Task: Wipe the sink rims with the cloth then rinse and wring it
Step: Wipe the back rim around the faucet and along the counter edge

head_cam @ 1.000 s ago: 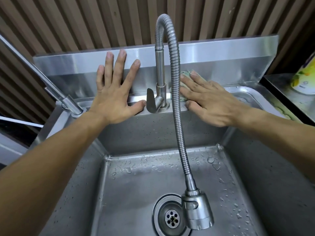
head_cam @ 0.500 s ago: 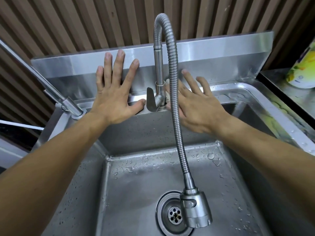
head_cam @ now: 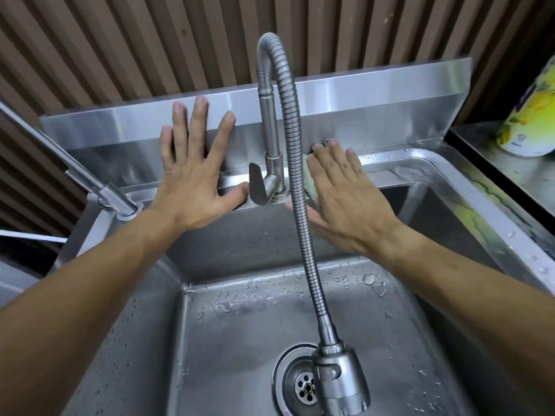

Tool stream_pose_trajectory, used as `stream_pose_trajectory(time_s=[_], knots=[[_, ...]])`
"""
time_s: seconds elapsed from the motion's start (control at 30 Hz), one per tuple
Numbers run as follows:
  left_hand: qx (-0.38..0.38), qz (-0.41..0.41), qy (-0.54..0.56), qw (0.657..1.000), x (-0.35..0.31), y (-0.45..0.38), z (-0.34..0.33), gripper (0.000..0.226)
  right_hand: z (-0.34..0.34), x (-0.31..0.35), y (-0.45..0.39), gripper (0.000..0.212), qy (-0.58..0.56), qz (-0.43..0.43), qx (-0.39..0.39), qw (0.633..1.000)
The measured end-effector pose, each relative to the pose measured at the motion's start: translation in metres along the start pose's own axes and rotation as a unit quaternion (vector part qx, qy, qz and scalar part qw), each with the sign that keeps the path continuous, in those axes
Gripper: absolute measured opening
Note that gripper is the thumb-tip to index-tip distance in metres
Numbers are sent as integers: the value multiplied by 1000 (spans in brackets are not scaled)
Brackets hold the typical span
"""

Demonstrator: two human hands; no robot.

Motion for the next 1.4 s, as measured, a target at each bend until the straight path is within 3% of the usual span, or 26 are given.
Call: stream_pose_trajectory(time_s=[0.17, 0.3, 0.37, 0.53, 0.67, 0.8, 0.87, 1.0, 1.17, 1.23, 1.4], knots=[[0, -23, -7, 1000, 0, 0, -1, 106, -6, 26, -16, 81, -55, 41, -42, 997], [6, -29, -22, 999, 0, 1, 0, 103, -4, 5, -7, 83, -25, 59, -3, 998], [3, -20, -23, 1000, 1, 2, 0, 102, -1, -3, 2, 80, -37, 14, -8, 999], [0, -21, -12, 1000, -1, 2, 1, 96, -6, 20, 2, 63, -81, -163, -101, 978], [-9, -17, -12, 1000, -1, 3, -1, 95, -9, 42, -15, 59, -120, -59, -96, 986], [-2, -19, -4, 1000, -2, 3, 1, 94, -3, 11, -10, 53, -103, 3, -61, 993], [3, -17, 3, 1000, -2, 4, 3, 93, -3, -14, 0, 49, -93, -33, -60, 993], [6, -11, 11, 1000, -1, 4, 3, 93, -6, -41, 14, 50, -77, -185, -96, 975], [10, -6, 15, 1000, -2, 4, 2, 94, -8, 7, -5, 51, -140, -373, -156, 904], [11, -6, 16, 1000, -2, 4, 2, 93, -4, 28, -10, 52, -169, -334, -149, 915], [14, -2, 23, 1000, -2, 3, 3, 91, 16, 36, -19, 38, -272, -90, -64, 956]])
Point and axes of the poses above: each hand's wrist, its own y-axis away from the middle knuckle, its own z-axis out of the back of the hand, x = y × z, the point moved 1 cm from there along -y, towards the middle knuckle, and after that the axes turned 1 degree about y, right-handed, at the moved point
